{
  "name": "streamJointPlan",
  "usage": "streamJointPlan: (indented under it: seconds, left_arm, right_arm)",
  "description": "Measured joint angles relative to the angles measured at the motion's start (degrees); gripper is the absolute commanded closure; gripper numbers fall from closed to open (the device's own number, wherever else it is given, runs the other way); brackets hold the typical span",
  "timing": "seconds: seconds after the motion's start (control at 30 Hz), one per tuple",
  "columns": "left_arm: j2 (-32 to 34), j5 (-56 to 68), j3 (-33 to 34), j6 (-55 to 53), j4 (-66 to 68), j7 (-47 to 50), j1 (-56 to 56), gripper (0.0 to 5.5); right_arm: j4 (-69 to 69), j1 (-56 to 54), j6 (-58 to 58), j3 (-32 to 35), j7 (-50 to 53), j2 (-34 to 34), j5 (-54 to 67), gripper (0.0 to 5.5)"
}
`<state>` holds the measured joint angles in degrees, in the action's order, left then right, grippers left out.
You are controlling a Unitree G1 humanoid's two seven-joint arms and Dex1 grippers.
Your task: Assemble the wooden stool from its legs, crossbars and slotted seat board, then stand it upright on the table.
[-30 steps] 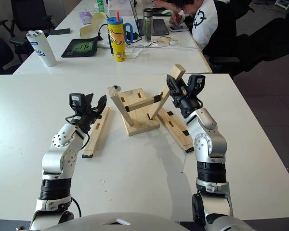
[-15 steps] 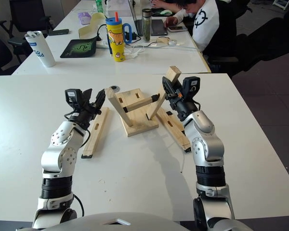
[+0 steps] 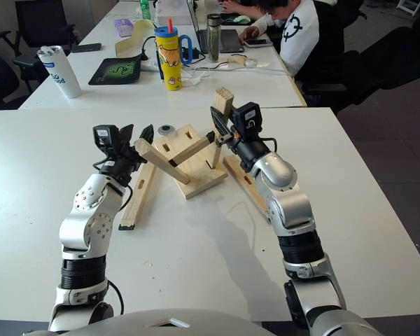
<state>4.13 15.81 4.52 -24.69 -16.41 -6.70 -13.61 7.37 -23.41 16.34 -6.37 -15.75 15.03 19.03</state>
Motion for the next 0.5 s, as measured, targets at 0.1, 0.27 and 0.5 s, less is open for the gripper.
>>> streamJointPlan:
  seconds: [0.1, 0.27, 0.5]
  left_arm:
    - [-0.4, 0.5, 0.6, 0.0, -0.4, 0.8, -0.7, 2.67]
    - [0.2, -0.9, 4.4, -1.2, -0.3, 5.8, -1.2, 2.67]
    - [-3.7, -8.1, 9.1, -1.5, -2.8, 19.0, 9.8, 2.67]
  right_arm:
    - [-1.3, 0.0, 2.0, 2.1, 0.0, 0.0, 2.7, 4.42]
    - [-2.4, -0.5, 4.7, 3.6, 1.0, -0.7, 4.6, 4.42]
    - [-3.4, -0.9, 7.7, 5.5, 8.9, -6.1, 3.8, 4.44]
